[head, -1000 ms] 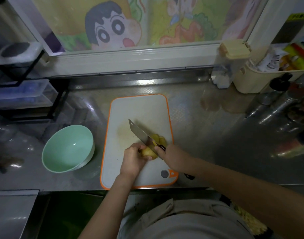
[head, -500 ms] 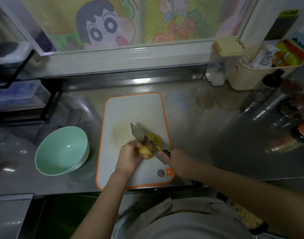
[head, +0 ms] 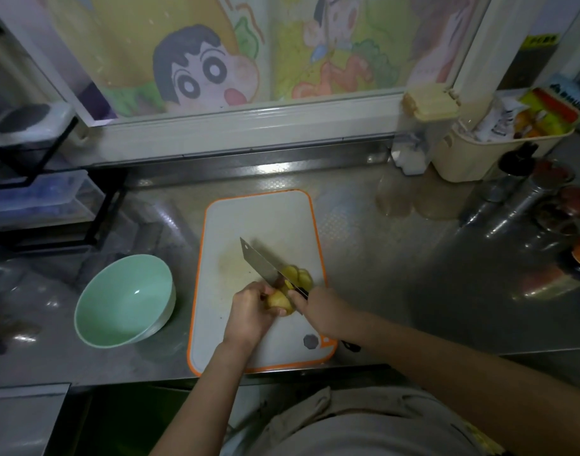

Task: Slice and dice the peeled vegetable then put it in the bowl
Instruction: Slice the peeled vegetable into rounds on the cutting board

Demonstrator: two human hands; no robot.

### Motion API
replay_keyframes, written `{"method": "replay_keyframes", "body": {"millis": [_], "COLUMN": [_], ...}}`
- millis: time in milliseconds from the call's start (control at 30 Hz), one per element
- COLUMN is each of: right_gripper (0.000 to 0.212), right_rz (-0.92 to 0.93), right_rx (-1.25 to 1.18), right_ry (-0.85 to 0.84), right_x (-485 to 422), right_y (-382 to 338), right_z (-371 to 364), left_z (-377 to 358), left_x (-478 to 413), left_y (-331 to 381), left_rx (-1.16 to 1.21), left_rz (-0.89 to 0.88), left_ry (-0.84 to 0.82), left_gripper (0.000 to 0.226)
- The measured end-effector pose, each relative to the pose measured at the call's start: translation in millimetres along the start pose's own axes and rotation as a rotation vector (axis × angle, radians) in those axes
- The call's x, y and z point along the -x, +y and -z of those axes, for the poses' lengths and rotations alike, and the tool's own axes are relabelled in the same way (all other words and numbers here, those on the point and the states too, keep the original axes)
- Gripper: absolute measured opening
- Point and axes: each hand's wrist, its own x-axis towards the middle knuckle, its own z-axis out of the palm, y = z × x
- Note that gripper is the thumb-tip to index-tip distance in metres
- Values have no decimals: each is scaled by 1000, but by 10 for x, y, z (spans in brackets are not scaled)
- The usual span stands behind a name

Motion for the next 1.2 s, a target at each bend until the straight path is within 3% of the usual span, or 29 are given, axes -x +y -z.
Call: {"method": "replay_keyframes", "body": {"millis": [600, 1200], "right_gripper": [50, 40], "right_rz": [-10, 10], "right_rx": [107, -27], "right_ry": [-81, -22], "right_x": [282, -4], "right_y": [185, 56], "right_z": [97, -57], "left_z": [18, 1], "left_x": [-31, -36], "left_y": [7, -27], "left_rx": [-9, 3], "left_rz": [67, 68], "left_ry": [-16, -38], "left_gripper": [35, 37]}}
